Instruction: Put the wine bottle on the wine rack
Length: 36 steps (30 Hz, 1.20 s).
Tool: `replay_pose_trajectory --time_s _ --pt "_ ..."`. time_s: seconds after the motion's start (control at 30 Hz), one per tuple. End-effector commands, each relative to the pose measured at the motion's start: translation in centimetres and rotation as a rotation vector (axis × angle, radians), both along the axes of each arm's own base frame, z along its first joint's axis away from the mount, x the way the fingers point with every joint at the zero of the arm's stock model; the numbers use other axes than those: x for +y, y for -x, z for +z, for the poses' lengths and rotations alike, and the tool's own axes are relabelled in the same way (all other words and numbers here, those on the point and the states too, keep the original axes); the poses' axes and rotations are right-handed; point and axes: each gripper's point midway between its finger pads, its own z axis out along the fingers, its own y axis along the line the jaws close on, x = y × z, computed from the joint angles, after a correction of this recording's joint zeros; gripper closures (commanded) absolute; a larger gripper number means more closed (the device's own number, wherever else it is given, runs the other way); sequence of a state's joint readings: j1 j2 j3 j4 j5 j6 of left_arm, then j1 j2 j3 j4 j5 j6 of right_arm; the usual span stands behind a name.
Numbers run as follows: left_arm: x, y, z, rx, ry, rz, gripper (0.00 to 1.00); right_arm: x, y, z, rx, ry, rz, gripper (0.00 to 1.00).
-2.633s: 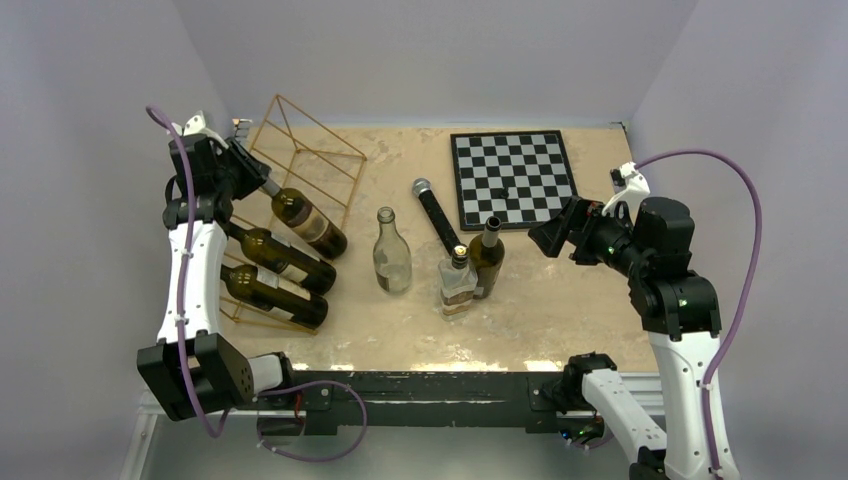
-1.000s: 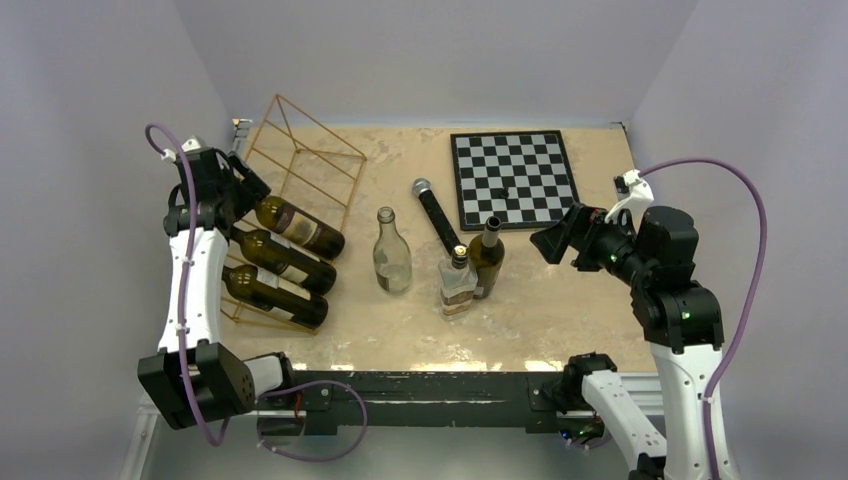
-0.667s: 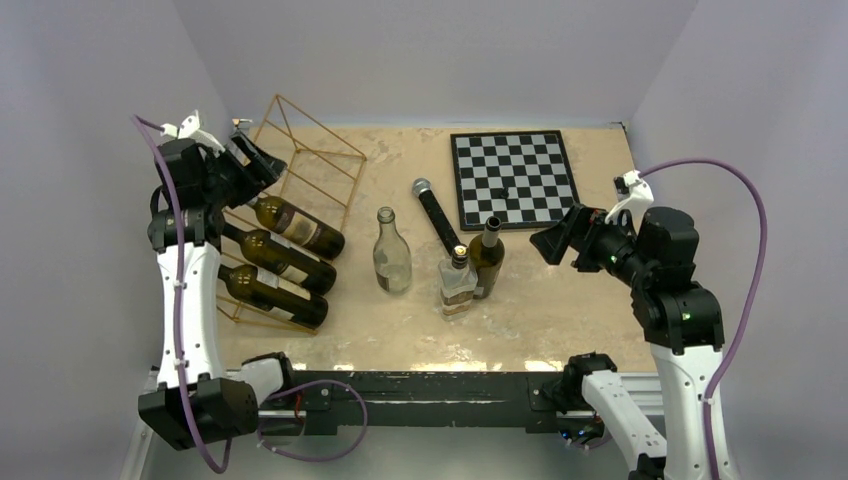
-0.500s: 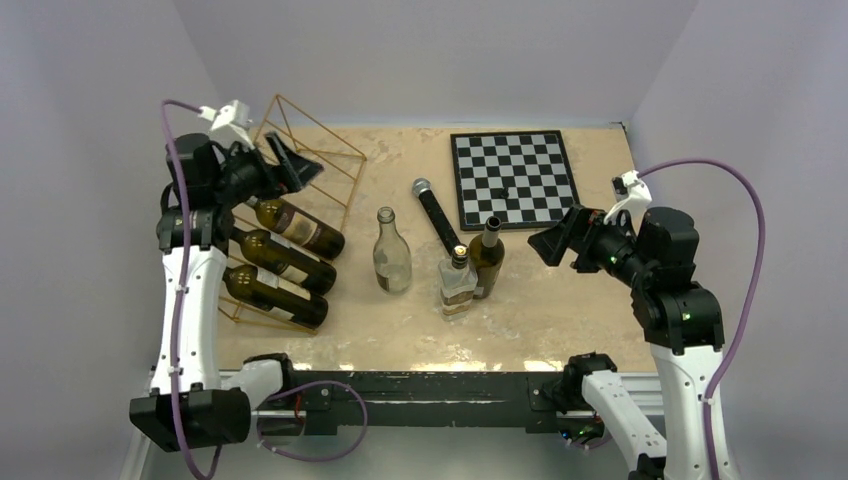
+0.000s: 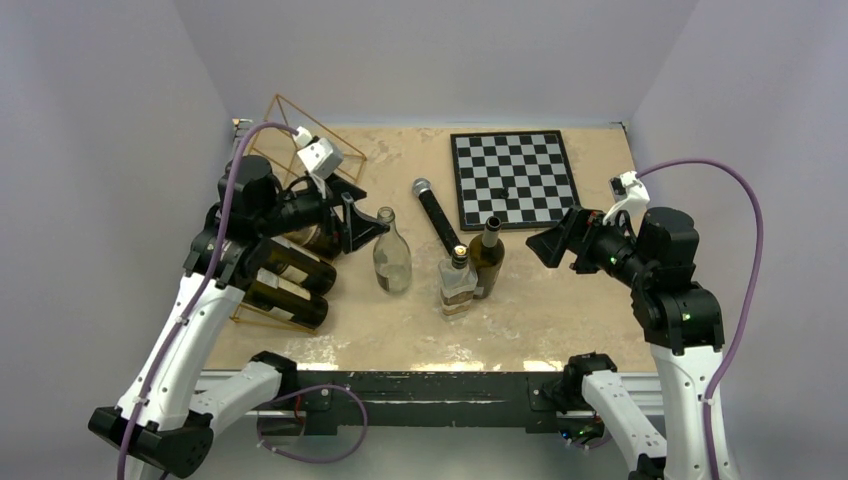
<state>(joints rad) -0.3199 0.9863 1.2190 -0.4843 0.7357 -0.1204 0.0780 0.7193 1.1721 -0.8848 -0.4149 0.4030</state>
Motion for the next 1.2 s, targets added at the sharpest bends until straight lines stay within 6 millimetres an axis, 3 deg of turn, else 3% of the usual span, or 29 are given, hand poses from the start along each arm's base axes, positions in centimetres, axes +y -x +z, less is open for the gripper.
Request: replay_pose_trajectory --time_s 0.0,0.23,0.5,0.73,0.87,1.17 --pt "0.2 -1.5 0.1 -0.112 -0.043 0.054 0.01 0.3 0.0 0.4 -0.018 -0.006 0.023 0.01" --pt "-0.8 -2.0 -1.2 -0.15 -0.066 0.05 0.02 0.3 -0.1 0.2 -0.01 -0.008 0.017 0.01" --pt "-2.0 -3.0 -3.4 -0.168 -0.041 0.044 0.25 0.5 -0.2 0.3 -0.005 -0.023 0.021 0.02" --pt "-2.4 -3.6 -6.7 -0.149 -0.046 0.083 0.34 0.5 -0.5 0.3 0.001 -0.018 0.021 0.02" --pt "-2.4 -4.5 -7.2 -0.135 -0.045 0.111 0.39 0.5 -0.8 0.2 0.01 -0.017 0.022 0.02" --pt "-3.3 -4.1 -6.8 -0.147 -0.002 0.067 0.65 0.5 -1.0 0.1 0.015 -0.019 0.017 0.02"
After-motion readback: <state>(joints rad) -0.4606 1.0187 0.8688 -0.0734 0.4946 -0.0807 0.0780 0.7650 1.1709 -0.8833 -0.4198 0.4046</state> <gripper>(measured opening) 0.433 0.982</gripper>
